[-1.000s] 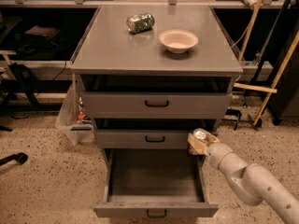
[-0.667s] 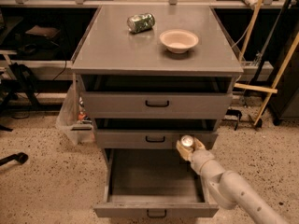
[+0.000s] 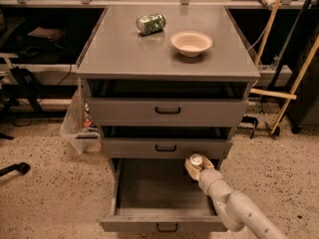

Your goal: Place orange can into bottom drawer

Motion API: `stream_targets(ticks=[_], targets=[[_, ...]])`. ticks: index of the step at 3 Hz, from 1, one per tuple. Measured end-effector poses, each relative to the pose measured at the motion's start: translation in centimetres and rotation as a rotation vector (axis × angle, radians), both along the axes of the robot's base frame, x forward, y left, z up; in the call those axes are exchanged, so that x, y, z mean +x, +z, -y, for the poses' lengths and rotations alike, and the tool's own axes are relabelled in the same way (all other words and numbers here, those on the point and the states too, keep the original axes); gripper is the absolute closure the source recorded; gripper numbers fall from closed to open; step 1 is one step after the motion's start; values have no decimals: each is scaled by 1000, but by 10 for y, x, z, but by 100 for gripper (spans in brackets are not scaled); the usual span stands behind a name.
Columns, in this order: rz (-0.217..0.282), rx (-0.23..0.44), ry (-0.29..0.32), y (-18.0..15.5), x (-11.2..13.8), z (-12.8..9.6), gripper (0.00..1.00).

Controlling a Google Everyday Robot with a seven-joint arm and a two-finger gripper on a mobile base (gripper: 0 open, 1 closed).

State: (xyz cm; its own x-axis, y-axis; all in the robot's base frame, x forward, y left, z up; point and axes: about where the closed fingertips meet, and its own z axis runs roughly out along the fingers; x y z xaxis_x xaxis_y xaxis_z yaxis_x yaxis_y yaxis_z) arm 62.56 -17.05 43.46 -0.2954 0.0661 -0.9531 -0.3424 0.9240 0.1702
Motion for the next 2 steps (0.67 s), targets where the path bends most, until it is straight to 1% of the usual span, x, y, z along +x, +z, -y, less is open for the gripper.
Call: stream_targets(ticks=[1,2], targets=[[-58,-43,40,-49,-3,-20,100],[-134,-94,97,-103,-6,-39,100]])
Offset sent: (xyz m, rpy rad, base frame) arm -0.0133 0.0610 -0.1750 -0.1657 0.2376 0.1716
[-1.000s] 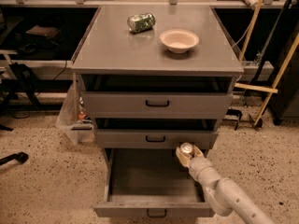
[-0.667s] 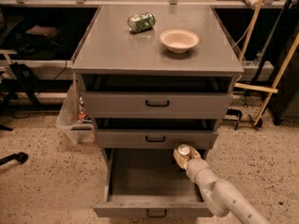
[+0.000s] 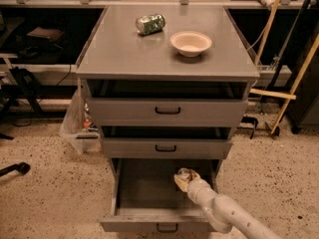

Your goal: Place orange can into bottom drawer

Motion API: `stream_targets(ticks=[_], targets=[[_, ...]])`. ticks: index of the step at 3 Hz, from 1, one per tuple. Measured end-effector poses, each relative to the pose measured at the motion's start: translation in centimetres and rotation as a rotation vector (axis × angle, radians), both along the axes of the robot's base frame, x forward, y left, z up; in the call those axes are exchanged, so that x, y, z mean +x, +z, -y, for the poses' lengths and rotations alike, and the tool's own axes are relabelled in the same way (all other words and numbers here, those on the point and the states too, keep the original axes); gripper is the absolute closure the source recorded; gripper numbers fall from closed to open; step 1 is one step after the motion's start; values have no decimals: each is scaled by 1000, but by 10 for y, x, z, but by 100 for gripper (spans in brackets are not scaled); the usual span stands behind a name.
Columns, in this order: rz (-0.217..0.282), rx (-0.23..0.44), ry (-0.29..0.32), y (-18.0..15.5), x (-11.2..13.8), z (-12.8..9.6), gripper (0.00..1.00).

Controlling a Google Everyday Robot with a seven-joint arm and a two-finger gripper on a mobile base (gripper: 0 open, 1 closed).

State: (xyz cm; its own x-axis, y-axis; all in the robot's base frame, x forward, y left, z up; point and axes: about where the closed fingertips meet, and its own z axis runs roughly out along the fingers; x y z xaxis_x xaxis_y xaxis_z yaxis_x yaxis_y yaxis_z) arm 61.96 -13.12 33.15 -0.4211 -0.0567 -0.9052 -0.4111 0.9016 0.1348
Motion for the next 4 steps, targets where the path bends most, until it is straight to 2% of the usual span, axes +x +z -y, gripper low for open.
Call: stream_targets(ticks=[1,2,3,4], targets=[[-31,-58,-4,-38,4,-4,100],[-32,-59,-5,-39,4,-4,100],[-104,-41,8,-67,9,-15,100],[-233,-43,9,-119,15,-19,100]])
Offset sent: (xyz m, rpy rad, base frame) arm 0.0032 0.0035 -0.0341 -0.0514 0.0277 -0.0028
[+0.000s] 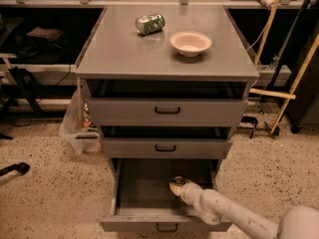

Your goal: Place orange can into bottom drawer

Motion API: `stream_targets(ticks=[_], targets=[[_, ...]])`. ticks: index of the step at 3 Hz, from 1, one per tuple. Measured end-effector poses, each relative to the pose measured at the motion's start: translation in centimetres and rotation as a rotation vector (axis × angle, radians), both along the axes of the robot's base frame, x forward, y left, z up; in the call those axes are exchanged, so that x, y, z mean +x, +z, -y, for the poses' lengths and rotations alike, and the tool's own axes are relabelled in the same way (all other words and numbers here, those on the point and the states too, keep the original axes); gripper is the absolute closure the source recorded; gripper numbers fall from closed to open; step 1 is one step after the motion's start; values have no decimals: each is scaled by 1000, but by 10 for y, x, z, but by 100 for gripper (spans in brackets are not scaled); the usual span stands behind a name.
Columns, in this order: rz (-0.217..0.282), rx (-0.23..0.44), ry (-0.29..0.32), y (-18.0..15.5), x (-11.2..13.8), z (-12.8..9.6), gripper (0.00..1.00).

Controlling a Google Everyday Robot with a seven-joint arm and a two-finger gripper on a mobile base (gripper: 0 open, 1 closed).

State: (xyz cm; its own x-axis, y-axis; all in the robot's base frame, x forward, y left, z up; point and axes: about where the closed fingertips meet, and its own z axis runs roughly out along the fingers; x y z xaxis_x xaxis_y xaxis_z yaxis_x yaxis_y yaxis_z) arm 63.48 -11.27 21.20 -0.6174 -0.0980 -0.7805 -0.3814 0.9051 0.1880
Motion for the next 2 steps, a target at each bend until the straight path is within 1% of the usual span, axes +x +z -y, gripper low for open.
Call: stream_targets(ticks=[1,2], targets=[[-94,-1,-29,-45,0,7,100],[-94,-1,-29,-40,0,7,100]])
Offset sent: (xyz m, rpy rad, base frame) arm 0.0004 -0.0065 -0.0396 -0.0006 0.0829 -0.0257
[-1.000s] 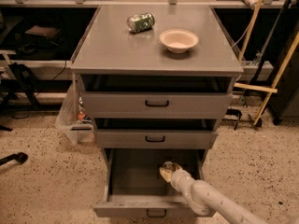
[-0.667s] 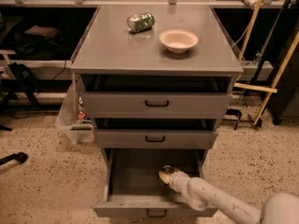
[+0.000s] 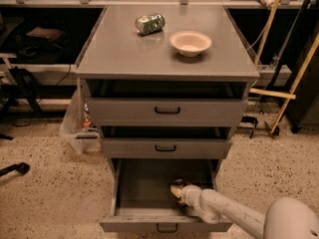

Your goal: Place orange can into bottom drawer

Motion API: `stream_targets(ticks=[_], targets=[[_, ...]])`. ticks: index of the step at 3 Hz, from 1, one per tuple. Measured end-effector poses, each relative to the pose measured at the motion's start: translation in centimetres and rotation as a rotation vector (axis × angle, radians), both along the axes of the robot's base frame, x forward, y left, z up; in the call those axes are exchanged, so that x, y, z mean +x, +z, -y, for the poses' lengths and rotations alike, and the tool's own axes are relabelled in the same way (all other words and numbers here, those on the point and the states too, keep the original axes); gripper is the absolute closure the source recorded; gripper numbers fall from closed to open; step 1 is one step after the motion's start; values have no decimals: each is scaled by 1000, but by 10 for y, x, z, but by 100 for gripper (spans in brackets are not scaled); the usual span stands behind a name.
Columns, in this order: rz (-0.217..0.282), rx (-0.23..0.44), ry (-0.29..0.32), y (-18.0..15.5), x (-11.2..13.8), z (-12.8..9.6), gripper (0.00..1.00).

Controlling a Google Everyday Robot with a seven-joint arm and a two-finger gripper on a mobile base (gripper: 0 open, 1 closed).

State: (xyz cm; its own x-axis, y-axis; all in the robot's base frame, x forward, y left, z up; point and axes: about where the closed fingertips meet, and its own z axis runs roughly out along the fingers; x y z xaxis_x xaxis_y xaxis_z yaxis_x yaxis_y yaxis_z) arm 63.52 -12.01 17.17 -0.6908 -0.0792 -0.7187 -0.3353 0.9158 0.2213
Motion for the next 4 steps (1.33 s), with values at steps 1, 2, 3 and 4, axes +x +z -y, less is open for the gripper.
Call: stream_targets(ticks=[1,2,3,4], targets=[[0,0,0,0,0,0,81],[0,0,0,0,0,0,58],[0,0,0,0,0,0,35],[0,0,0,0,0,0,12]])
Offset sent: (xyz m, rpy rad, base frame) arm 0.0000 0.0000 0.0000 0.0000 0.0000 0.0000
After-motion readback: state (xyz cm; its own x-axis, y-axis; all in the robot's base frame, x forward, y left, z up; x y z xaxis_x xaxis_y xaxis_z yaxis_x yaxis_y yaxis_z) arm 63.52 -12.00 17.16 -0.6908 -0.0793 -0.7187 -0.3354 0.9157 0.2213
